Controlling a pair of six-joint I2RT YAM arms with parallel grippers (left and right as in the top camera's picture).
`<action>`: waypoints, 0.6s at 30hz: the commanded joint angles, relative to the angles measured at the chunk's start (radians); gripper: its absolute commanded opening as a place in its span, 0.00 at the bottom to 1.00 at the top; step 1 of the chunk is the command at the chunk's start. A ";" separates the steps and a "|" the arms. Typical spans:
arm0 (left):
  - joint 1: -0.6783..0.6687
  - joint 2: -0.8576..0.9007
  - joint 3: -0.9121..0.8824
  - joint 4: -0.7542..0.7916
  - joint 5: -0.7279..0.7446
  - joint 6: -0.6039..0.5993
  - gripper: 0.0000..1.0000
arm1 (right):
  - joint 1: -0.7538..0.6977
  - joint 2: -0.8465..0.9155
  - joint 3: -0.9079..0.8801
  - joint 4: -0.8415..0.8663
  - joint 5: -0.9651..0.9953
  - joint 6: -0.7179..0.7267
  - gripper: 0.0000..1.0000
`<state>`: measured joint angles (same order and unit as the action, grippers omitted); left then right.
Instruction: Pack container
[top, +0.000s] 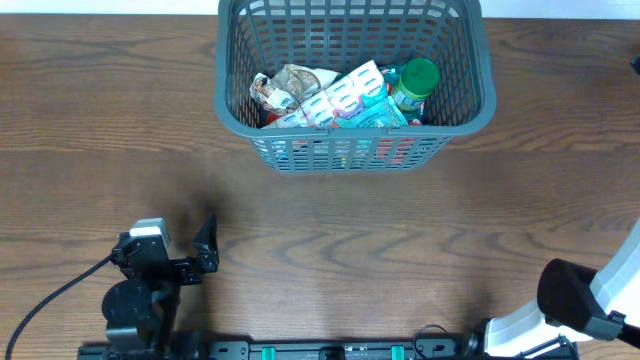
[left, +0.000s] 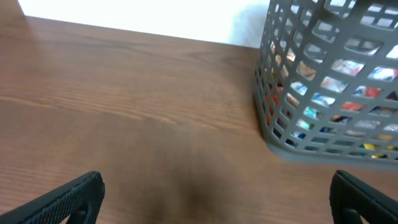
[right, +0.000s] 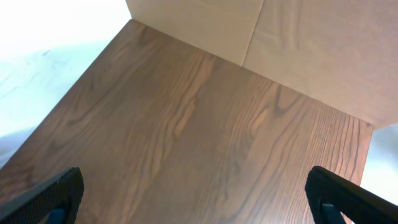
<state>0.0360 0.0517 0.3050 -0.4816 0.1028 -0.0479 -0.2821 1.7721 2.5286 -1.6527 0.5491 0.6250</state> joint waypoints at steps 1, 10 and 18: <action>0.005 -0.031 -0.056 0.042 0.018 0.016 0.98 | -0.005 0.002 -0.004 -0.001 0.007 0.017 0.99; 0.005 -0.050 -0.107 0.098 0.040 0.082 0.99 | -0.005 0.002 -0.004 -0.001 0.007 0.017 0.99; 0.005 -0.050 -0.135 0.099 0.040 0.166 0.99 | -0.005 0.002 -0.004 -0.001 0.007 0.018 0.99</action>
<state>0.0368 0.0116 0.1936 -0.3870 0.1318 0.0731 -0.2821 1.7721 2.5286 -1.6527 0.5491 0.6254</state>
